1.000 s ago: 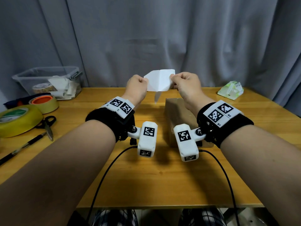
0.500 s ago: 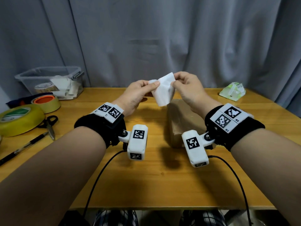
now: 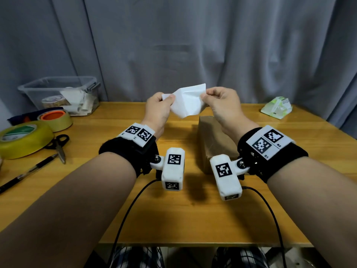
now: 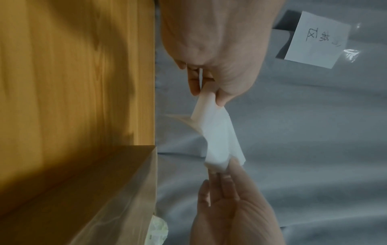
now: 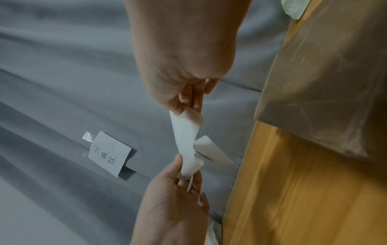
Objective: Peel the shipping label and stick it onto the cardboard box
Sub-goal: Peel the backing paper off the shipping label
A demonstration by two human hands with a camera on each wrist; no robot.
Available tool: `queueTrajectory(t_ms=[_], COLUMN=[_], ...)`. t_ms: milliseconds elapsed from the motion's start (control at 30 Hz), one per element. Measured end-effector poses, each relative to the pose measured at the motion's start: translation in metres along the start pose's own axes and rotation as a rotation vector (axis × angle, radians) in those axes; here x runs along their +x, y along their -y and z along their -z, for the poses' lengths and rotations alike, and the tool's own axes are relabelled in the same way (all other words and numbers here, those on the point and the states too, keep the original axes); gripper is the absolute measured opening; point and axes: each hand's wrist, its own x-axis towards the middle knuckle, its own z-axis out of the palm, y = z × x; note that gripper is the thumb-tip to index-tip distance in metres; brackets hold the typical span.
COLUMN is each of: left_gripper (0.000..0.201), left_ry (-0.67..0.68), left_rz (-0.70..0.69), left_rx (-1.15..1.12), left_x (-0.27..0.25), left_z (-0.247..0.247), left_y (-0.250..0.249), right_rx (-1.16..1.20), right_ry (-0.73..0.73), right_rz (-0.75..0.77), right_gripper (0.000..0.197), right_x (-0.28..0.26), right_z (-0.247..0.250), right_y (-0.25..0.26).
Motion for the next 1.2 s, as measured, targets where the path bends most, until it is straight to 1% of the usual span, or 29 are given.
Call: queueTrajectory(t_ms=[33,100,167,300,333,433,600,767,900,1000,1133,1200], left_gripper=[0.022,0.022,0.020,0.010,0.012,0.024,0.030,0.033,0.034,0.037,0.035,0.035], left_ry=[-0.014,-0.032,-0.047,-0.070,-0.072,-0.080,-0.129,-0.138,-0.150,-0.165,-0.198,-0.202], left_rz=[0.005,0.008,0.013,0.007,0.000,-0.028,-0.052,-0.096,-0.106,-0.105,-0.087,-0.080], left_rx=[-0.003,0.001,0.010,0.021,0.031,0.090,0.194,0.240,0.281,0.314,0.347,0.354], left_x=[0.001,0.001,0.001,0.002,0.003,0.005,0.005,0.007,0.012,0.013,0.013,0.012], left_z=[0.000,0.000,0.000,0.001,0.002,0.005,0.008,0.012,0.018,0.022,0.026,0.029], left_y=[0.002,0.003,0.004,0.006,0.008,0.015,0.023,0.028,0.033,0.037,0.042,0.045], right_rx=[0.000,0.002,0.011,0.019,0.018,0.009,0.005,0.007,0.004,0.003,-0.021,-0.033], right_ry=[-0.013,-0.037,-0.056,-0.073,-0.077,-0.094,-0.126,-0.142,-0.150,-0.156,-0.169,-0.172], right_rz=[-0.004,-0.010,-0.015,-0.026,-0.028,-0.041,-0.048,-0.039,-0.048,-0.059,-0.071,-0.081], right_gripper=[0.012,0.024,0.027,0.026,0.026,0.024,0.019,0.021,0.024,0.023,0.016,0.020], right_x=[0.000,0.001,0.001,0.003,0.004,0.005,0.007,0.011,0.014,0.015,0.015,0.016], right_z=[-0.001,-0.002,-0.003,-0.001,-0.001,0.000,0.001,0.003,0.004,0.004,0.004,0.005], right_y=[0.000,-0.001,-0.001,-0.003,-0.004,-0.006,-0.006,-0.005,-0.007,-0.008,-0.012,-0.015])
